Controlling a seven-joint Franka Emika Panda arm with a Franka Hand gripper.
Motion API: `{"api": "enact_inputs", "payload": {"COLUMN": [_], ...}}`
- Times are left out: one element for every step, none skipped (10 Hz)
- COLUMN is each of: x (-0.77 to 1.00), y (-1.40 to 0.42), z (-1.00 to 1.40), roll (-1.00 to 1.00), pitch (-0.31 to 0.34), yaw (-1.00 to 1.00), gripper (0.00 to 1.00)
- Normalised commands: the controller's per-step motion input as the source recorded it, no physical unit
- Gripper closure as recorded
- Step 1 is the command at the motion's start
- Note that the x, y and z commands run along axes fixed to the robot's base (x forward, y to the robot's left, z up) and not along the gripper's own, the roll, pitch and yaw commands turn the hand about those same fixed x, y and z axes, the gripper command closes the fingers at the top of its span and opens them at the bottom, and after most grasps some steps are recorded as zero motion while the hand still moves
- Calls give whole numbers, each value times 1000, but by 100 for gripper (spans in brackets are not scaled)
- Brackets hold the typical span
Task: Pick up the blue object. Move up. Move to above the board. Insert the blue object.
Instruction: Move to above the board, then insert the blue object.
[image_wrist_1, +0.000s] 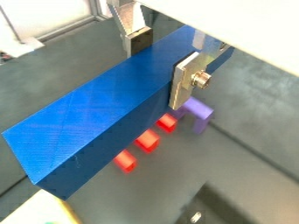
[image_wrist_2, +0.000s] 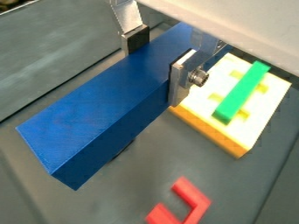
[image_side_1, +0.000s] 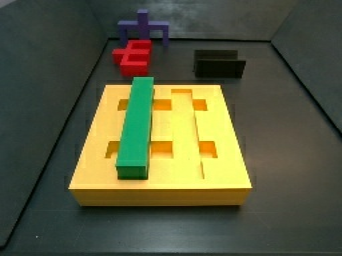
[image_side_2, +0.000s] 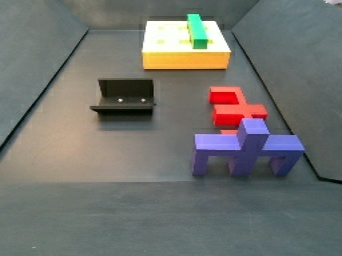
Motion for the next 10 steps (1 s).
{"api": "enact_inputs", "payload": {"x": [-7, 0, 4, 10, 25, 60, 109, 85, 0, 40], "y": [-1400, -1400, -1400, -1400, -1400, -1400, -1400, -482, 0, 0], "z": [184, 190, 201, 204, 209, 213, 226, 91, -14, -271], "roll": [16, -5, -20, 3, 8, -6, 10, 22, -10, -106], "pitch": [130, 100, 79, 73, 81, 107, 136, 165, 0, -43], "yaw": [-28, -10, 3, 2, 11, 7, 8, 6, 0, 0], "gripper": [100, 100, 100, 100, 100, 100, 100, 100, 100, 100]}}
